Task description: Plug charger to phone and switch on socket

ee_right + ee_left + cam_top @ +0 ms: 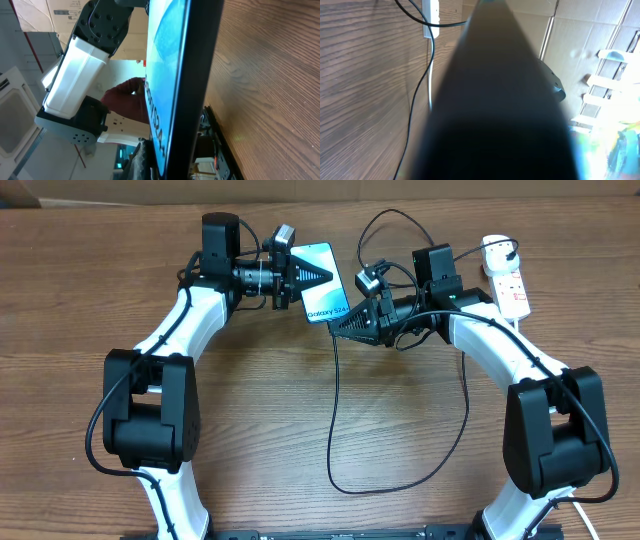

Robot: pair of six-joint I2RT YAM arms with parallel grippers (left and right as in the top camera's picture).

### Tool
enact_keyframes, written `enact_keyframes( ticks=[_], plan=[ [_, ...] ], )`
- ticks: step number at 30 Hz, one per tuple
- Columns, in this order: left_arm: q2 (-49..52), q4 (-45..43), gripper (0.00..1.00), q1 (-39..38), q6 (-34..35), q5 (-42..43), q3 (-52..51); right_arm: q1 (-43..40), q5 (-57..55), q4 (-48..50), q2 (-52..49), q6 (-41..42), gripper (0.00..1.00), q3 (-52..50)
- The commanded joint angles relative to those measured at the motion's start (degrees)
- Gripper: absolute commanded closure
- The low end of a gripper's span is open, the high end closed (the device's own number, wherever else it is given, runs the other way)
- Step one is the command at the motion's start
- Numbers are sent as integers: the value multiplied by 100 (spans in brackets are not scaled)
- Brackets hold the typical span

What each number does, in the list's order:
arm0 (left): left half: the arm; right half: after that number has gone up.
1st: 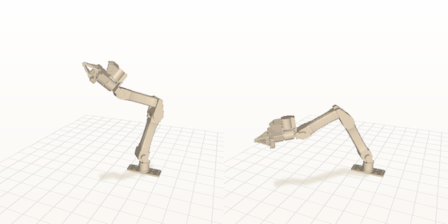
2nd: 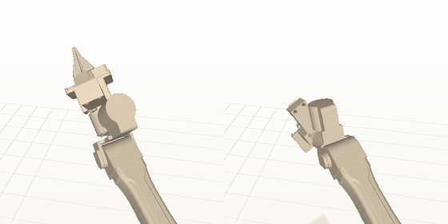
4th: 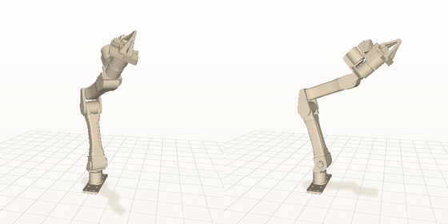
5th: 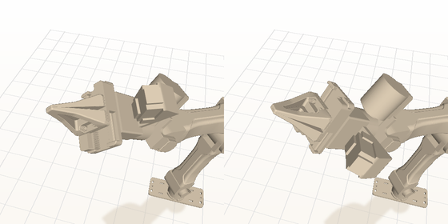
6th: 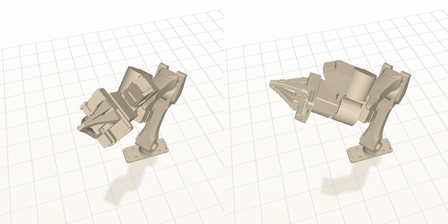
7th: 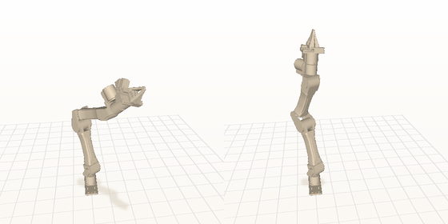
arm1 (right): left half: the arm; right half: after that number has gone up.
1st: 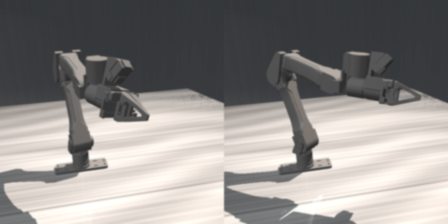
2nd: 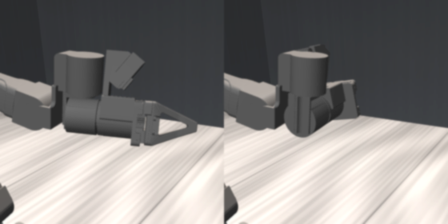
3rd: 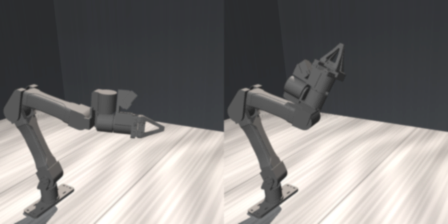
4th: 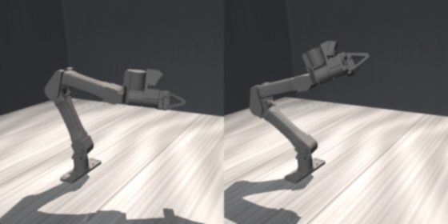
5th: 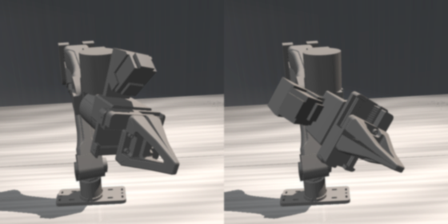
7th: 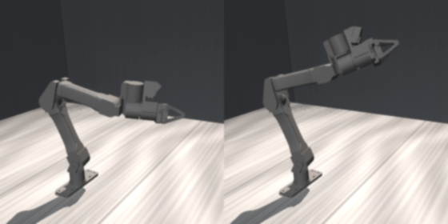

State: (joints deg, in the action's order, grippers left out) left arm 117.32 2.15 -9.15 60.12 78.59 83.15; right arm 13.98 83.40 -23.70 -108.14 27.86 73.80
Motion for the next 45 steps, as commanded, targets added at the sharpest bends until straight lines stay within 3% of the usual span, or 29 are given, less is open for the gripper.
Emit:
enact_keyframes(
  ticks=[1,4,6,9,19,26,45],
  plan=[
    [-44,105,96,-927,-138,1196,-50,9,-535,245,153,-52,96,201],
    [-44,105,96,-927,-138,1196,-50,9,-533,243,153,26,93,203],
    [-44,105,96,-920,-138,1196,-50,9,-533,240,153,26,78,201],
    [-44,105,96,-911,-140,1193,-50,9,-531,238,153,74,66,203],
    [-44,103,96,-710,-142,1117,-50,-28,-734,85,153,90,46,203],
    [-44,101,96,-511,-186,1088,-50,-330,-1283,-636,153,-131,43,201],
    [-44,105,96,-225,-184,-39,-50,-446,-728,-664,520,-374,43,203]
  ],
)
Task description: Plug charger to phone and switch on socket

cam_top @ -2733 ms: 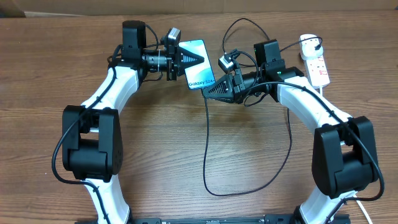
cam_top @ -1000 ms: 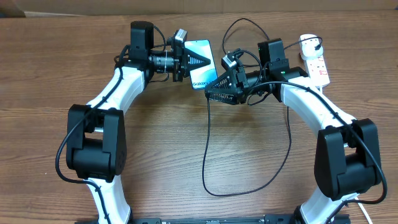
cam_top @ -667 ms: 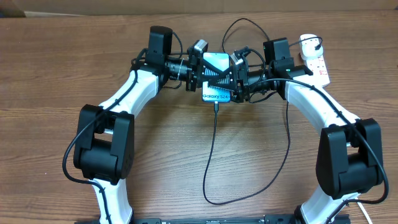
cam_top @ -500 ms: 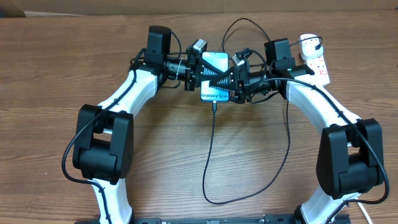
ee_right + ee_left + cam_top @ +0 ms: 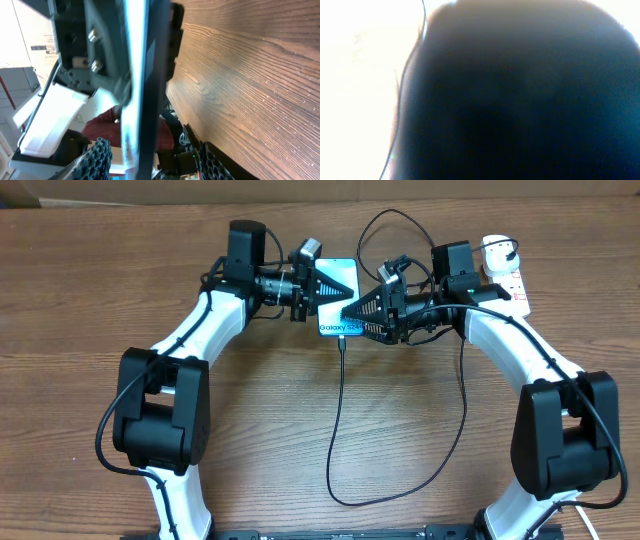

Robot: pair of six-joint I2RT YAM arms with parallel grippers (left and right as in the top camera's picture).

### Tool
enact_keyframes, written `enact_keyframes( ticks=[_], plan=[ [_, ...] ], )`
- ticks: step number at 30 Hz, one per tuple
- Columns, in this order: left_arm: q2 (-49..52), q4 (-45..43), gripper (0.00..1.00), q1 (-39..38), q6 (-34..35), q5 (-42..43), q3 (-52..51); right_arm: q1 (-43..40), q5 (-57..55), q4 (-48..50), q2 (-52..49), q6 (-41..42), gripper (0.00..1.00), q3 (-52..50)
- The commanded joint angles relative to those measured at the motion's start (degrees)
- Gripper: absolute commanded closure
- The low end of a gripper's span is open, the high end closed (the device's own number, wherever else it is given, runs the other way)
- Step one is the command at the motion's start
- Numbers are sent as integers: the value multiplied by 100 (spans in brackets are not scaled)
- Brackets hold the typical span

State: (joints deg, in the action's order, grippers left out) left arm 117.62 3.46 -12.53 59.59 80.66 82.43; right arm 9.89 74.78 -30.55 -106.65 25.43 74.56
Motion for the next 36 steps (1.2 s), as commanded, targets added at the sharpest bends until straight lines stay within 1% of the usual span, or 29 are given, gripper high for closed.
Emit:
enact_keyframes(
  ticks=[1,7,10,12,14,16,19,23,26,30,36],
  plan=[
    [-74,-26,96,138,-129,-321,22,-42,133,20,426,-129,43,127],
    [-74,-28,96,243,-219,-693,22,-129,133,-92,573,-131,39,127],
    [-74,-31,96,280,-219,-809,22,-129,-39,-409,570,-363,35,127],
    [-74,-31,96,302,-219,-822,22,-129,-249,-807,570,-656,35,127],
    [-74,-31,96,319,-221,-817,22,-129,-619,-1250,570,-929,37,125],
    [-74,-31,96,323,-221,-813,22,-129,-984,-1652,570,-1158,41,125],
    [-74,-31,96,321,-223,-772,22,-122,-1049,-1932,566,-1357,50,125],
    [-74,-31,96,317,-219,-728,22,-107,-1049,-1908,564,-1355,55,125],
    [-74,-28,96,315,-219,-647,22,-42,-1047,-1908,562,-1353,57,120],
    [-74,-28,96,315,-219,-581,22,125,-1047,-1801,560,-1349,57,114],
    [-74,-28,96,315,-216,-487,22,367,-1047,-1458,560,-1069,58,114]
  ],
)
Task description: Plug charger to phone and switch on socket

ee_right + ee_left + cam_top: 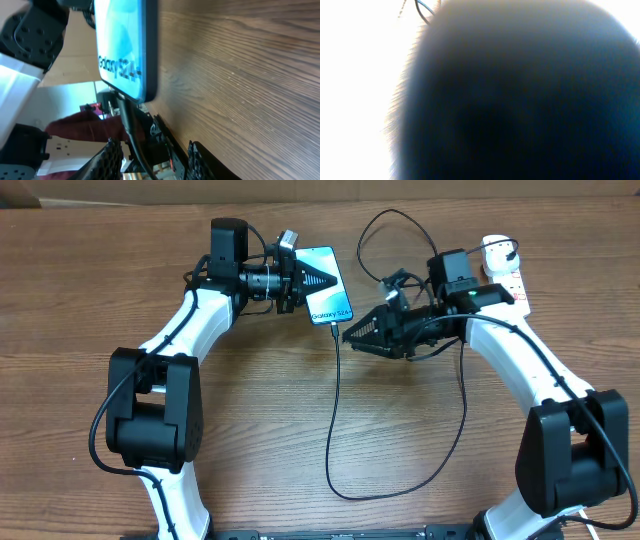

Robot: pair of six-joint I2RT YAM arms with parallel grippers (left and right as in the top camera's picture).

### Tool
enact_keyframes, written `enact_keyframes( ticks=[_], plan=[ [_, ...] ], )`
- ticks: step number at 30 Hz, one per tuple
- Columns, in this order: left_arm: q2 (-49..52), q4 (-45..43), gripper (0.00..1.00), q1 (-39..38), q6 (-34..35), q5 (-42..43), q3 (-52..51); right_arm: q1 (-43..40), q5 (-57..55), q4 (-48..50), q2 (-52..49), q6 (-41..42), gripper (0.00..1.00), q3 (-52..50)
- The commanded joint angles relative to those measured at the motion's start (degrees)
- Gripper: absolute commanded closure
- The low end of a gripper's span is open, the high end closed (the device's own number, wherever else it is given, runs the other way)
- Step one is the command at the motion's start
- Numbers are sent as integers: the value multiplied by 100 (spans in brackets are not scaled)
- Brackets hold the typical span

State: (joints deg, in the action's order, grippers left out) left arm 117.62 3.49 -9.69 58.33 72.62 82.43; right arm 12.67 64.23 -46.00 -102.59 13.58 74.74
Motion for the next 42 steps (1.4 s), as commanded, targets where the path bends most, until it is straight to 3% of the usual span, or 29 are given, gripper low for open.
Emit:
enact_keyframes(
  ticks=[1,12,42],
  plan=[
    [-74,-31,96,31,-90,341,22,103,13,136,153,168,58,96],
    [-74,-31,96,28,-55,435,22,120,63,280,153,299,66,96],
    [-74,-31,96,-42,85,625,22,313,271,527,153,472,73,96]
  ],
)
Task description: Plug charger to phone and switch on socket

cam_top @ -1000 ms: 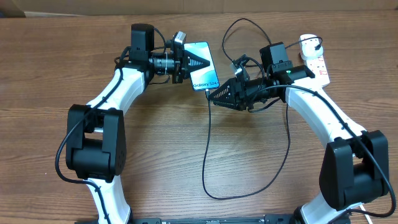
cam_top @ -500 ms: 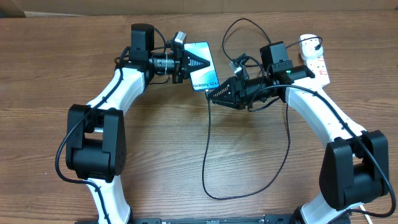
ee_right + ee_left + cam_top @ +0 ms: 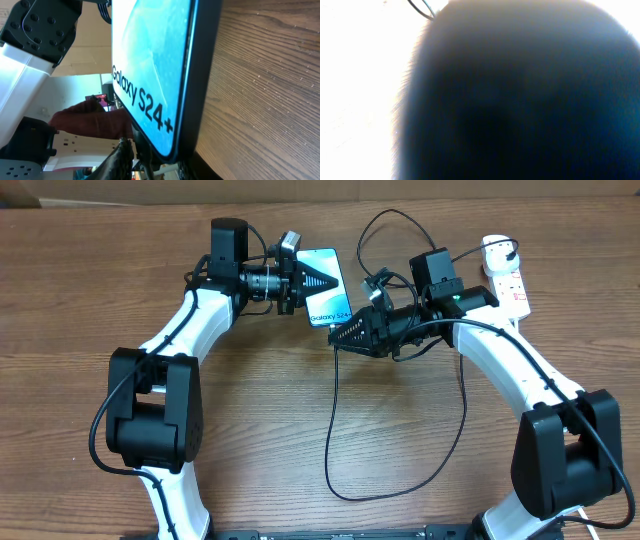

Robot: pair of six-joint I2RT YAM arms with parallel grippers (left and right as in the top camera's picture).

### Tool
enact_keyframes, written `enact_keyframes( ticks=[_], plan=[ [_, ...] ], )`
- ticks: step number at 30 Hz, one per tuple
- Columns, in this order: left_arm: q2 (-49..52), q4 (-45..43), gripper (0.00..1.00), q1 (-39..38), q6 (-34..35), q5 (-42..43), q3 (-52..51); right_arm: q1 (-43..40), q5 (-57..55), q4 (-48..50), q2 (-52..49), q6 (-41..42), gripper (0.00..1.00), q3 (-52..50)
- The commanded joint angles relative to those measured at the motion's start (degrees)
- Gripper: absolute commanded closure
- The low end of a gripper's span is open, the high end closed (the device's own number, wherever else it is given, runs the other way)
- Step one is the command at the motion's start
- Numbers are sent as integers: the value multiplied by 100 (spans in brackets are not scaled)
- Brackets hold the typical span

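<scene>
My left gripper [image 3: 308,280] is shut on the upper edge of the phone [image 3: 325,285], holding it off the table with its lit "Galaxy S24+" screen [image 3: 150,75] facing up. In the left wrist view the phone's dark body [image 3: 520,100] blocks nearly everything. The black charger cable [image 3: 335,410] runs from the phone's lower end, where its plug [image 3: 142,162] sits in the port. My right gripper [image 3: 340,337] is at that end, open, one finger on each side of the plug and the phone's corner. The white power strip [image 3: 512,290] lies at the far right; its switch is too small to read.
A white adapter [image 3: 497,248] sits in the strip's far end. The cable loops low toward the table's front edge [image 3: 345,492] and rises again under my right forearm. Cardboard lines the table's back edge.
My right gripper has moved left, closer to the phone's lower end, and its fingers stand closer together. The phone fills more of the right wrist view. My left arm and phone have not moved.
First my left gripper held the phone, with my right gripper at its lower end by the cable. Then the phone was further right and my right gripper stood wide open beside it. Then the phone was back left, cable plugged in, right gripper apart. Now it is close again.
</scene>
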State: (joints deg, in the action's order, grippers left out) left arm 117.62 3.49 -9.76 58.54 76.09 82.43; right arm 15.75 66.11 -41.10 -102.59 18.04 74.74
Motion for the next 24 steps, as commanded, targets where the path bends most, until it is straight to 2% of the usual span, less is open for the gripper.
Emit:
enact_keyframes(
  ticks=[1,5,14,24],
  plan=[
    [-74,-31,96,-35,66,278,22,4,83,42,153,44,75,96],
    [-74,-31,95,-39,66,286,22,4,83,83,153,116,81,96],
    [-74,-31,96,-46,63,387,22,4,87,208,153,173,82,96],
    [-74,-28,96,-46,63,472,22,4,107,210,153,173,93,96]
  ],
)
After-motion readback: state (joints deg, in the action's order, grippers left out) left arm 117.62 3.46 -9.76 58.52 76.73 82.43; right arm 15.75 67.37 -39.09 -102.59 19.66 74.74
